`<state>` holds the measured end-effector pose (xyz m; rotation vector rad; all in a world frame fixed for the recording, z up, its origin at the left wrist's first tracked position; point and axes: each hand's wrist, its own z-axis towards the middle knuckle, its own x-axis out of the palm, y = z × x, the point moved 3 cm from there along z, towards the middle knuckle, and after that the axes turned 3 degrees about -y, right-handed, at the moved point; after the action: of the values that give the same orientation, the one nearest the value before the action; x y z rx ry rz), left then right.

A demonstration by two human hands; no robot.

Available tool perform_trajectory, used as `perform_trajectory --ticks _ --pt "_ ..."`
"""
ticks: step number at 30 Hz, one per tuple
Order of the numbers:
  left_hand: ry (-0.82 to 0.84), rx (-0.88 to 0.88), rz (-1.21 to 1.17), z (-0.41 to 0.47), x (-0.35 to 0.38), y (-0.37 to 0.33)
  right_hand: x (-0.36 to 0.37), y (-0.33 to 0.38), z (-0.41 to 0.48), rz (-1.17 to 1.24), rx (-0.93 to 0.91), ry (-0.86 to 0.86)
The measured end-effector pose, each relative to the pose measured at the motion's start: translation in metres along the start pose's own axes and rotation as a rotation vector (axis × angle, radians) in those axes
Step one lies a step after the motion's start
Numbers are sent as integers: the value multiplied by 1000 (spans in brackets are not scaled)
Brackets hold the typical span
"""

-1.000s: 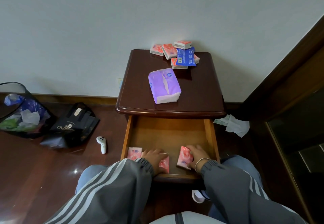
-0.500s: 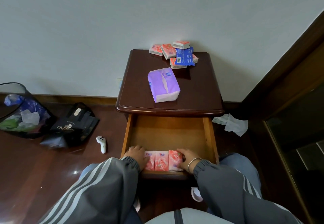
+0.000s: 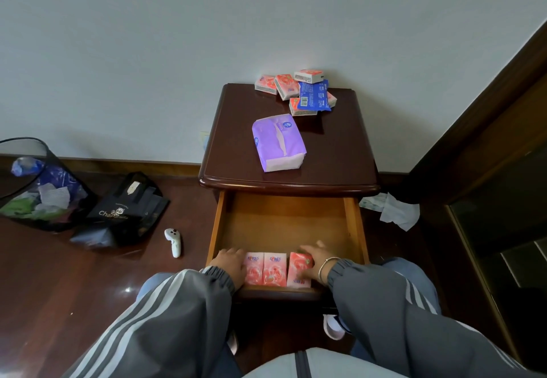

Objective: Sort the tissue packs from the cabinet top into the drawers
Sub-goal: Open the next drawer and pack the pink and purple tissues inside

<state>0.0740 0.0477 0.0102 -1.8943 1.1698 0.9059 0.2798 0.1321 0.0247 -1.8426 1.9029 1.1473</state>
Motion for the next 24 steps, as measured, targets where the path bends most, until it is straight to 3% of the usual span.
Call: perform_trajectory --ticks 6,11,15,17,20,24 --pt "-2 -17 -63 -1 1 1 -16 6 7 -198 -3 -52" --pt "-36 -20 -61 0 2 1 -40 -24 1 131 229 -212" --pt "-44 -24 -58 1 4 1 -17 -28 -4 44 343 3" --pt "-45 -26 -60 1 4 1 -15 -24 -3 -27 319 -3" --pt "-38 -25 -59 0 4 2 -29 -16 -1 -206 217 -165" --pt "-38 -35 -48 1 4 1 -10 -5 5 -133 75 -28"
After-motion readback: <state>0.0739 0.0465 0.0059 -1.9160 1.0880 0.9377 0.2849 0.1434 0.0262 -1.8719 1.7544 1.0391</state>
